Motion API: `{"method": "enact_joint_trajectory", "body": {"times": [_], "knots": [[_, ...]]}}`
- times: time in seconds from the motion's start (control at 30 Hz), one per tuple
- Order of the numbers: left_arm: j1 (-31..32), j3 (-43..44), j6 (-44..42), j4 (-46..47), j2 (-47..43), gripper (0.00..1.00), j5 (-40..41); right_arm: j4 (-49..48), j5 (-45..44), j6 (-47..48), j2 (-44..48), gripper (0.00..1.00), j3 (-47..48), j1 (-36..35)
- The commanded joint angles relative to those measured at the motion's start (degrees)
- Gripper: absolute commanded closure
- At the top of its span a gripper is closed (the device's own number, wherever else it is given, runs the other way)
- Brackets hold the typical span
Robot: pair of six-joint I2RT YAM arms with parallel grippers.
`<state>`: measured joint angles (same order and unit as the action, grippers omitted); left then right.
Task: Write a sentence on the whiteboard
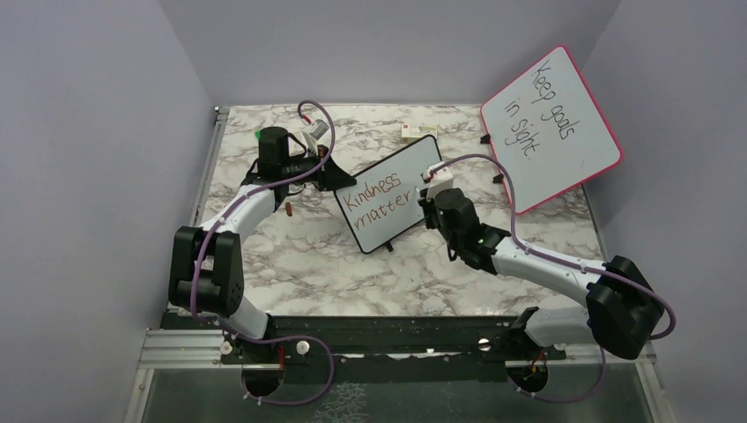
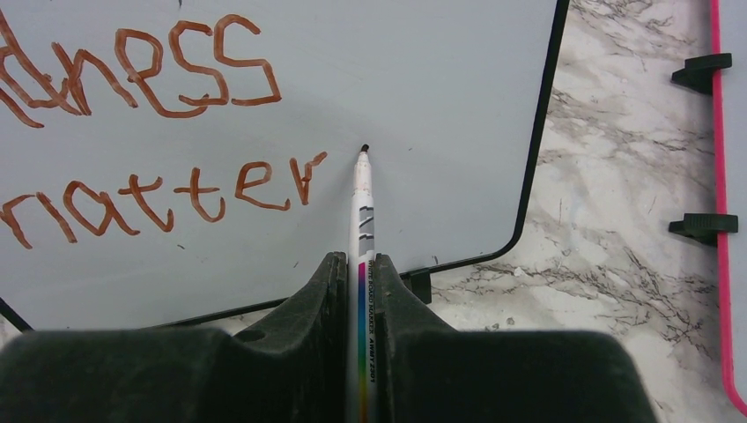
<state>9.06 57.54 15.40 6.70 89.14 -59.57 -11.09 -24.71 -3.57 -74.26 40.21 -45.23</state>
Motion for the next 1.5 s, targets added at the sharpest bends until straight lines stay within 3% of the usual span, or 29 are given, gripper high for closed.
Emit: {"method": "enact_joint_trajectory", "body": {"times": [0.0,0.6,1.07,1.47], "knots": [[0.08,0.03,-1.42,-4.44,-0.14,1.00,0.44,-1.36,4.74,-0.04,-0.71,0.99,1.06,0.24],[0.10,0.03,-1.42,-4.41,-0.29,1.00,0.77,3.98,5.27,-0.73,0.72,0.99,0.28,0.28],[0.07,0.03,-1.42,-4.42,-0.37,1.00,0.85,6.46,-2.48,-2.62,-0.48,0.99,0.09,0.54],[0.08,0.12,-1.34,-4.41,-0.20,1.00,0.68,8.43,7.37,-1.70,0.20,0.99,0.80,0.67]]}}
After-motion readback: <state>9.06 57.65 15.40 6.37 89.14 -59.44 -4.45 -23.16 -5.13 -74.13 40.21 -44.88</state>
